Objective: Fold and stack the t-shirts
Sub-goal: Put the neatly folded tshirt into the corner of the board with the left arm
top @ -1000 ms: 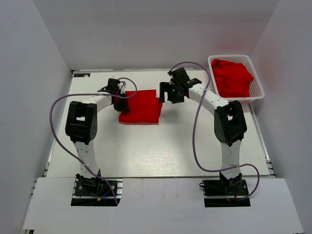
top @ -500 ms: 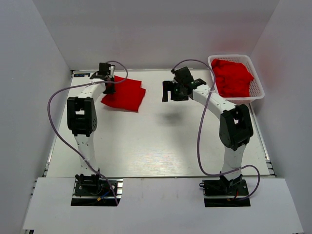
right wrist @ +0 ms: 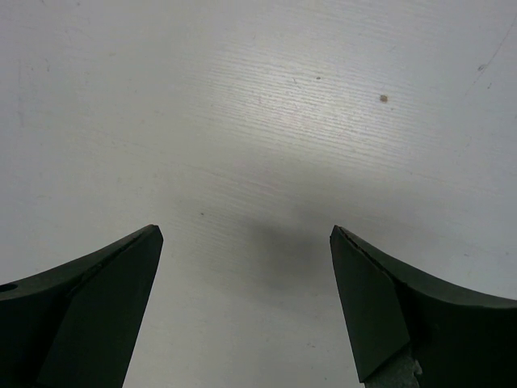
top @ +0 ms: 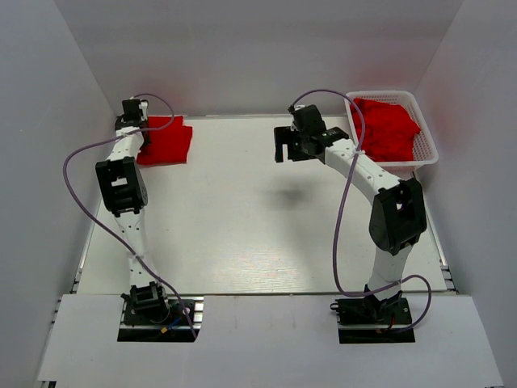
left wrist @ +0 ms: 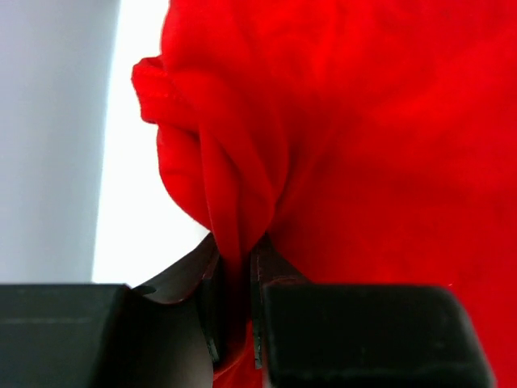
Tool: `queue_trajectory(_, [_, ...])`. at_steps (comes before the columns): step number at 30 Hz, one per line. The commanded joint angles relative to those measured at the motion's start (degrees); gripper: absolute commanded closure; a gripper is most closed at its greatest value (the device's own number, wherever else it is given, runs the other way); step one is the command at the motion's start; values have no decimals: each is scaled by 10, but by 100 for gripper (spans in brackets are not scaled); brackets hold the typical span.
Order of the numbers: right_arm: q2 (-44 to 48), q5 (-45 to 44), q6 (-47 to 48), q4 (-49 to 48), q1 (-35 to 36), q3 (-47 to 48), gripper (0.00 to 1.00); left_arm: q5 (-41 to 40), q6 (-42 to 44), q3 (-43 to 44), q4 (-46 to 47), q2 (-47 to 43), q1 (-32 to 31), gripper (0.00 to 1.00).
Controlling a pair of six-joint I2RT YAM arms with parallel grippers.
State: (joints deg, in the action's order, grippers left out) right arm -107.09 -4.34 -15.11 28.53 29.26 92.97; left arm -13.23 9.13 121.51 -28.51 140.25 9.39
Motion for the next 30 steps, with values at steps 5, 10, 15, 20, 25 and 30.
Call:
queue_trajectory(5, [17,-10,15,10,-2,45,10,-21,45,33,31,-8,21,100])
queue_trajectory(10, [4,3,10,25,1,63,10,-7,51,33,40,-8,42,100])
queue_trajectory(15, [-13,13,3,53,2,96,10,18,64,61,54,10,56,99])
queue_trajectory(20, [-14,16,4,57,2,105,10,11,70,66,62,15,67,98])
queue_trajectory(25, [-22,21,3,64,3,117,10,20,70,72,62,15,72,70])
queue_trajectory(30, [-29,18,7,70,3,133,10,2,56,84,61,10,72,0])
